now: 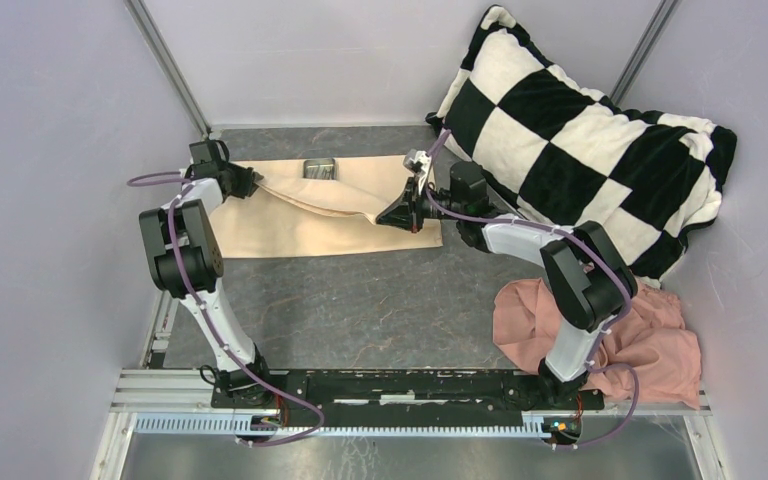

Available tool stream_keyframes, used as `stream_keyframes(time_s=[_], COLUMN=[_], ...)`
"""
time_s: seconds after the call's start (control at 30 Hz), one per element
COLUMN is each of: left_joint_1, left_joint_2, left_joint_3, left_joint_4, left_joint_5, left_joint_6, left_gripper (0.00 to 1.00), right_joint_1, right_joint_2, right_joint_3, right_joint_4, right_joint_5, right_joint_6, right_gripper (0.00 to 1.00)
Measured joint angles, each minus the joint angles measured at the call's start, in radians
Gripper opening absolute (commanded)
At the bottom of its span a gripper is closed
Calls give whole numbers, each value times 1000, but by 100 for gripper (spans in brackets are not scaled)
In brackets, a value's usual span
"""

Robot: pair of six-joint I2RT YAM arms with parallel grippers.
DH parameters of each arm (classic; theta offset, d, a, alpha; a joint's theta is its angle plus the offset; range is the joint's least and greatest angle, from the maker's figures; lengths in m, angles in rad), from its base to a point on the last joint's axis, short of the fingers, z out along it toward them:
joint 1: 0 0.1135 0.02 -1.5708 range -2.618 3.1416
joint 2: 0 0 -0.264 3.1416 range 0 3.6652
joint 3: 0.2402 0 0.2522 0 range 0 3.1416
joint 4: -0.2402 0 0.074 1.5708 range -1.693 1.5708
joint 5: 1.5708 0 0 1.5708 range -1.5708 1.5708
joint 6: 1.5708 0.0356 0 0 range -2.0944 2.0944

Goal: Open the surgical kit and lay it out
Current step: Open the surgical kit at the center of the board.

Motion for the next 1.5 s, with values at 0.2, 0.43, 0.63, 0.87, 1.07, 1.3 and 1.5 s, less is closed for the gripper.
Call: stream_keyframes(time_s=[0.2,0.43,0.63,0.87,1.07,1.3,1.5], left_joint_1=[1,0,-1,-3,-5,-5,-5], left_joint_2=[-21,-217,-540,-1046,-1395,-1752,-1819], left_joint_3=[-8,-138,-323,-587,-727,-685,-524], left_joint_4=[-21,-66,-153,-327,-509,-757,-880], left_joint_5=[-22,-72,-150,-238,-305,-526,-691], left_joint_6=[53,102,122,114,19,-118,-134], left_gripper=[5,2,2,6,39,89,95], right_joint_1=[0,8,35,87,87,86,85], right_joint_2=[-49,-171,-319,-497,-649,-777,-917], right_joint_3=[-59,-143,-292,-487,-576,-712,-784], right_joint_4=[0,-74,-157,-264,-420,-548,-711], right_joint_5=[14,85,130,146,182,211,249], right_joint_6=[27,61,92,99,53,54,41], right_gripper=[0,0,0,0,4,48,71])
